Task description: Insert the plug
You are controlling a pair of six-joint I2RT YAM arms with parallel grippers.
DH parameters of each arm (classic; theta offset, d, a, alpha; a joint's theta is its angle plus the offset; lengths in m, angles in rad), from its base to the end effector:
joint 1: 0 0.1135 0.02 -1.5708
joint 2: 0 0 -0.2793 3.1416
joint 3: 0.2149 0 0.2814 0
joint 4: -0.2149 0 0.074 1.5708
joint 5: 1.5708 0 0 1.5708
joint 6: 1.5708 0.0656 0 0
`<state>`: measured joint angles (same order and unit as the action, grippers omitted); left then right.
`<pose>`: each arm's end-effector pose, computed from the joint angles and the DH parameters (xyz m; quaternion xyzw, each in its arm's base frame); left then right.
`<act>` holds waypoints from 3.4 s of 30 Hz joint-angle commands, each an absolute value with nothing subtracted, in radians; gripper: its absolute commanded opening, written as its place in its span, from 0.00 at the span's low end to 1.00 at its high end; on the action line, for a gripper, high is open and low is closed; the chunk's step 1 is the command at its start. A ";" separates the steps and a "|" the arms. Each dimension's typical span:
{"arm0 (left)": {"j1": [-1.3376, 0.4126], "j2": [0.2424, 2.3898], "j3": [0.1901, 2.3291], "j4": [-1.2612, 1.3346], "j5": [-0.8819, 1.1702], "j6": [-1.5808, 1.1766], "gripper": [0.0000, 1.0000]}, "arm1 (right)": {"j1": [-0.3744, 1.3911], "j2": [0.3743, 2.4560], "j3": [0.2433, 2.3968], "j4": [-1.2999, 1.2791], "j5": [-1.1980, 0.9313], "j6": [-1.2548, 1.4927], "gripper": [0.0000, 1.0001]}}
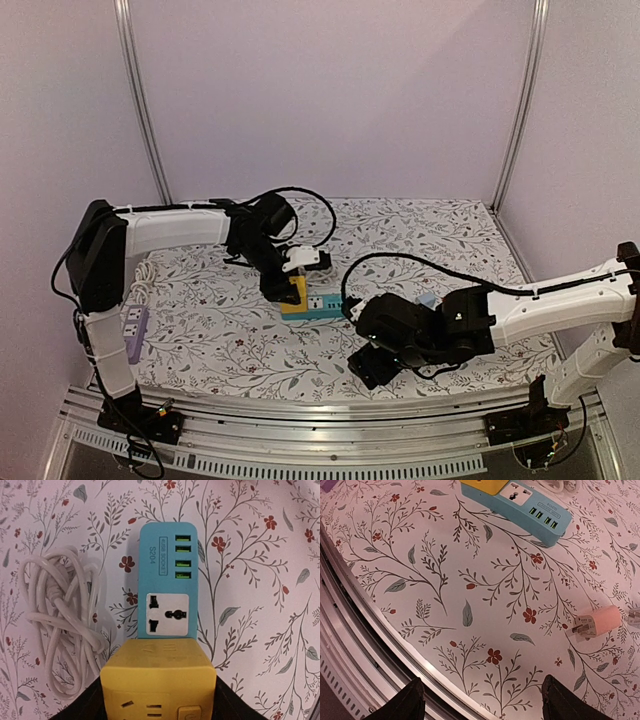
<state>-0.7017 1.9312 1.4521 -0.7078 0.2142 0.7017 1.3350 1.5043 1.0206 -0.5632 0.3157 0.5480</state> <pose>0.3285 -0.2959 0.1733 0.6456 0.7323 -0.1049 0.1897 0.0995 0.3268 0.1994 -0.3281 0.8966 0.1174 0.2733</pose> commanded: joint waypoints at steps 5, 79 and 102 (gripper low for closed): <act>-0.685 1.948 1.459 -0.788 0.185 0.654 0.99 | 1.343 1.545 1.031 -0.515 0.366 0.473 0.80; 0.194 1.897 1.293 -0.763 -0.306 -0.146 0.79 | 1.026 2.118 1.499 -0.507 0.249 0.148 0.89; 0.117 1.838 1.203 -0.760 -0.063 -0.268 0.14 | 0.931 2.343 1.737 -0.507 0.389 0.144 0.85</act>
